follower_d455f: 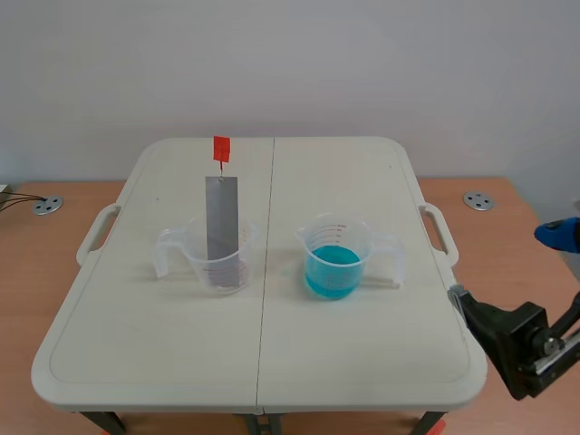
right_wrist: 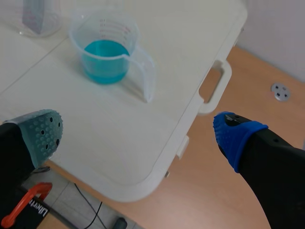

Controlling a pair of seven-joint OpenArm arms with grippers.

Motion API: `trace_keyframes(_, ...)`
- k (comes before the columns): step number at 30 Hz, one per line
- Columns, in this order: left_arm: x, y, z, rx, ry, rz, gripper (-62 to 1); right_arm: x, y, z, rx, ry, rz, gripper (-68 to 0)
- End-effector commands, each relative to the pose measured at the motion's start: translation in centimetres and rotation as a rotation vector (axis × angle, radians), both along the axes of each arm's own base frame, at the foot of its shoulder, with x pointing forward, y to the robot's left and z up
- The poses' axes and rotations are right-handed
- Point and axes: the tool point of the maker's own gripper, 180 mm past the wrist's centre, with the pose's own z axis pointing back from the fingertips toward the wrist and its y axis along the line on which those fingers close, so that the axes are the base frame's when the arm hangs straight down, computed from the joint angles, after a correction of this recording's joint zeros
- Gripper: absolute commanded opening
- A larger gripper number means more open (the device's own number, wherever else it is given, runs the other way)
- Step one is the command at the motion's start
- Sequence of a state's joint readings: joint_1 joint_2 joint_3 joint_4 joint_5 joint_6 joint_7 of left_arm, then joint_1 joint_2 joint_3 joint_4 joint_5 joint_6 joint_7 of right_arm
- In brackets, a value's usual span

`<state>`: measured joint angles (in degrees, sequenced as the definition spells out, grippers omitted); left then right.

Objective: Hold the metal plate by the orange handle, dip it into the blue solution, take it out and point at it, then put the plate back in the beaker on the left.
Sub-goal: 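Lift the metal plate out of the left beaker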

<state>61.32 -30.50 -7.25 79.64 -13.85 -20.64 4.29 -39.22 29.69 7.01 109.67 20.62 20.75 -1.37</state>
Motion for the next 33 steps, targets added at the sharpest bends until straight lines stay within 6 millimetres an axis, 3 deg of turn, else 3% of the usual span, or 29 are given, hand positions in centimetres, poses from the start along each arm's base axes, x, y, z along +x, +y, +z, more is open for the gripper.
trace_keyframes(1, 0.0, -0.3, 0.1, -0.012, -0.007, 0.002, -59.5, 1.1, 0.4, 1.7, 0.029, -0.065, 0.010, -1.2)
trace_keyframes(9, -0.3, 1.0, -0.9, 0.010, 0.002, 0.034, -59.5, 4.5, 1.3, 5.5, 0.180, -0.172, -0.002, -1.2)
trace_keyframes(18, -0.5, 1.2, -1.0, 0.014, 0.007, 0.038, -59.5, 8.3, 4.3, 4.1, 0.283, -0.105, 0.064, -1.2)
trace_keyframes(26, 0.0, 1.2, -1.1, 0.014, -0.003, 0.038, -59.5, 11.5, 8.0, 4.2, 0.375, -0.083, 0.166, -1.2)
trace_keyframes(33, 0.4, 1.3, -1.1, 0.014, -0.014, 0.039, -59.5, 14.5, 11.3, 2.6, 0.419, -0.007, 0.221, -1.2)
